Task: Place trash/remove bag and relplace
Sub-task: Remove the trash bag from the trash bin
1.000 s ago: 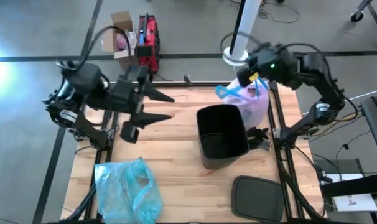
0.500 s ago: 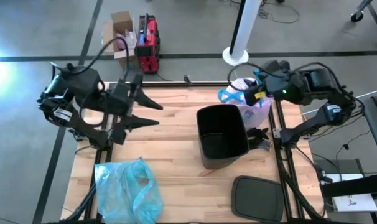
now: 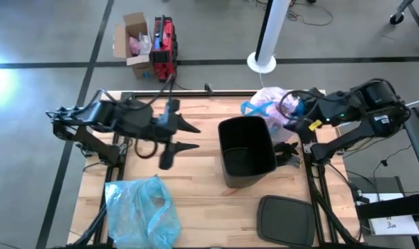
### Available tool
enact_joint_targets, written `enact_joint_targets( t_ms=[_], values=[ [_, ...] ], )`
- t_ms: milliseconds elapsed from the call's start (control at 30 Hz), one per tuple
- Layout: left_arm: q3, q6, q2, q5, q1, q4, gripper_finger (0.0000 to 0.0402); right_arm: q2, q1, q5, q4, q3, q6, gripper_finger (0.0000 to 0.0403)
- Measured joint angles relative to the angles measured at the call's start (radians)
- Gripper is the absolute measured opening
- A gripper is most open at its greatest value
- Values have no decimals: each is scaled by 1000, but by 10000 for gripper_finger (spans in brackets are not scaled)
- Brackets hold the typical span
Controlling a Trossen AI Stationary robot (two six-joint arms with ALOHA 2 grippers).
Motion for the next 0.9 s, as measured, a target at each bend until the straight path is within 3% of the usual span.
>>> enact_joint_targets(
  t_ms=[200,300,467,733,900],
  values=[
    [-159,32,0,-54,0,243,194,-57,0,-126,-2,-52,62,311],
    [-235,10,0,-81,0,368,194,-79,0,-147,-1,-81,112,311],
    [-338,-56,9,-108,-1,557,190,-117,0,-272,-1,-145,130,311],
    [-313,-73,76,-202,-39,569,184,-168,0,-387,-4,-287,167,311],
    [-293,-57,103,-303,-65,564,185,-167,0,-315,-3,-277,69,311]
  ],
)
